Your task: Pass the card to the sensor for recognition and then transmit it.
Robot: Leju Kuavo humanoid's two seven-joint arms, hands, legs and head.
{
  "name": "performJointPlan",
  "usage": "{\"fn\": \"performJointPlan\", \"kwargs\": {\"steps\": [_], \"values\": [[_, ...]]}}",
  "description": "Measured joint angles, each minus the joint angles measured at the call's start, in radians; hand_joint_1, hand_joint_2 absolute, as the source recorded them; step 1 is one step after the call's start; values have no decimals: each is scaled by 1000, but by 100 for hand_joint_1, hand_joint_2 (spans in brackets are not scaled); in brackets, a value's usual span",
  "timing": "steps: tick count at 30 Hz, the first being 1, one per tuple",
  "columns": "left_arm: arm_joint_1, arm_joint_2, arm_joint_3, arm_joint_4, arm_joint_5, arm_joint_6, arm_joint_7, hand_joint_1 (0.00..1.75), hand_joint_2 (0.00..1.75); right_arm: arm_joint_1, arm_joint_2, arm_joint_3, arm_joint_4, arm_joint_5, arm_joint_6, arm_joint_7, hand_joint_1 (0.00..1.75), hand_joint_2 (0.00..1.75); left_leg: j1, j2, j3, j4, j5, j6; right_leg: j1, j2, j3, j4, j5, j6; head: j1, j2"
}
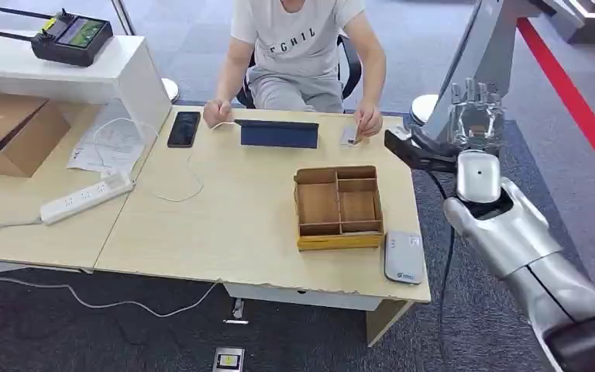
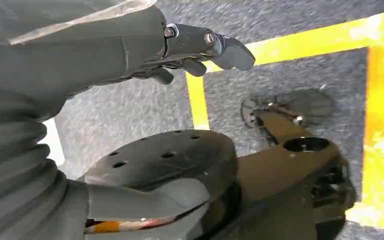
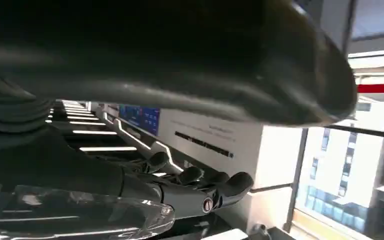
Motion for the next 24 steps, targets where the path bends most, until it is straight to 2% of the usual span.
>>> {"fn": "performJointPlan", "kwargs": {"steps": [3, 5, 7, 9, 10, 12, 14, 19, 24], "values": [[7, -3, 2, 1, 40, 18, -2, 0, 0, 104, -97, -89, 0, -42, -30, 2, 0, 0, 0, 1, 2, 0, -1, 2, 0, 1, 2, -2, 0, 0, 0, 0], [16, -7, 3, 2, 46, 22, -15, 0, 0, 222, -163, -176, 5, -80, -92, -29, 0, 0, 1, -1, 1, 0, -2, 2, 1, -1, 4, -4, -1, 1, 0, 0], [22, -10, 6, 5, 46, 26, -21, 0, 0, 318, -202, -257, 15, -86, -142, -62, 0, 0, 0, -1, -2, 0, -2, 2, 0, -1, 2, -4, -1, 1, 0, 0], [22, -11, 9, 6, 47, 29, -21, 0, 0, 375, -226, -316, 24, -97, -175, -68, 0, 0, 0, 4, -1, 0, -2, 2, 0, 4, -1, -4, 0, 1, -1, 0], [22, -13, 10, 6, 47, 31, -20, 0, 0, 410, -236, -349, 27, -129, -217, -68, 0, 0, 0, 3, -1, 0, -3, 2, 0, 4, 0, -4, 0, 1, 1, 0], [21, -18, 11, 6, 48, 32, -11, 0, 0, 491, -242, -433, 42, -237, -363, -100, 0, 0, 1, 1, -1, 0, -3, 2, 1, 0, 1, -4, -1, 1, 0, 0], [26, -23, 11, 7, 49, 35, -5, 0, 0, 554, -241, -514, 71, -293, -459, -161, 0, 0, 1, -1, -3, 0, -3, 2, 1, 0, 0, -4, -1, 1, 0, 0], [22, -31, 15, 8, 50, 35, -2, 0, 0, 616, -233, -647, 122, -298, -479, -189, 0, 0, 1, 4, -1, 0, -3, 2, 1, 3, 0, -4, -1, 1, 0, 0], [21, -35, 18, 9, 50, 35, 1, 0, 0, 630, -219, -733, 155, -296, -477, -191, 0, 0, 0, 4, 0, 0, -2, 2, 1, 3, 0, -4, 0, 1, 0, 0]]}}
